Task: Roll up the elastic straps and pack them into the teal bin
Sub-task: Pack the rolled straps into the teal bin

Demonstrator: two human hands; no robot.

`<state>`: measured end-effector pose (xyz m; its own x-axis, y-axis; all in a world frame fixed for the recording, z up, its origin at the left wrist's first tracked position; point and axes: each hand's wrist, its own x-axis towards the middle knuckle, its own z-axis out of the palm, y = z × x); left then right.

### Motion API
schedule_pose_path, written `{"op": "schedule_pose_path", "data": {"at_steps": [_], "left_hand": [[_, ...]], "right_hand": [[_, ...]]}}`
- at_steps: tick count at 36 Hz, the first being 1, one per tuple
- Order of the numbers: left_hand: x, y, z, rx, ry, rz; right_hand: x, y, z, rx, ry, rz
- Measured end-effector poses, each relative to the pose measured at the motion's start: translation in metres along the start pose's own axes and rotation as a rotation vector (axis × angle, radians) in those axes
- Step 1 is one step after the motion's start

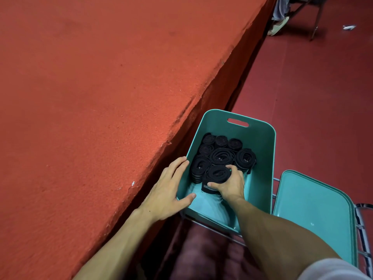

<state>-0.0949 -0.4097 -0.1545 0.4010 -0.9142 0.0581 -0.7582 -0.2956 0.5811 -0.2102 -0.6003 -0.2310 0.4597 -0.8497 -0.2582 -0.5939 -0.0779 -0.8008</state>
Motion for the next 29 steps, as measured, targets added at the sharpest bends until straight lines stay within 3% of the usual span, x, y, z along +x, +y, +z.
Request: {"op": "schedule_pose_path", "data": {"at_steps": [14,23,29], "left_hand": [[0.001,0.001,-0.002,0.016,-0.009,-0.002],[-0.001,0.002,-0.002,0.013,-0.018,-0.011],[0.000,0.000,-0.001,0.013,-0.018,-0.013]], "right_hand": [[0.005,0.003,0.003,0.012,-0.002,-0.020],[0.002,-0.002,0.007,-0.120,-0.091,-0.042],[0.003,-0.005,0.013,-0.145,-0.026,-0.034]]}}
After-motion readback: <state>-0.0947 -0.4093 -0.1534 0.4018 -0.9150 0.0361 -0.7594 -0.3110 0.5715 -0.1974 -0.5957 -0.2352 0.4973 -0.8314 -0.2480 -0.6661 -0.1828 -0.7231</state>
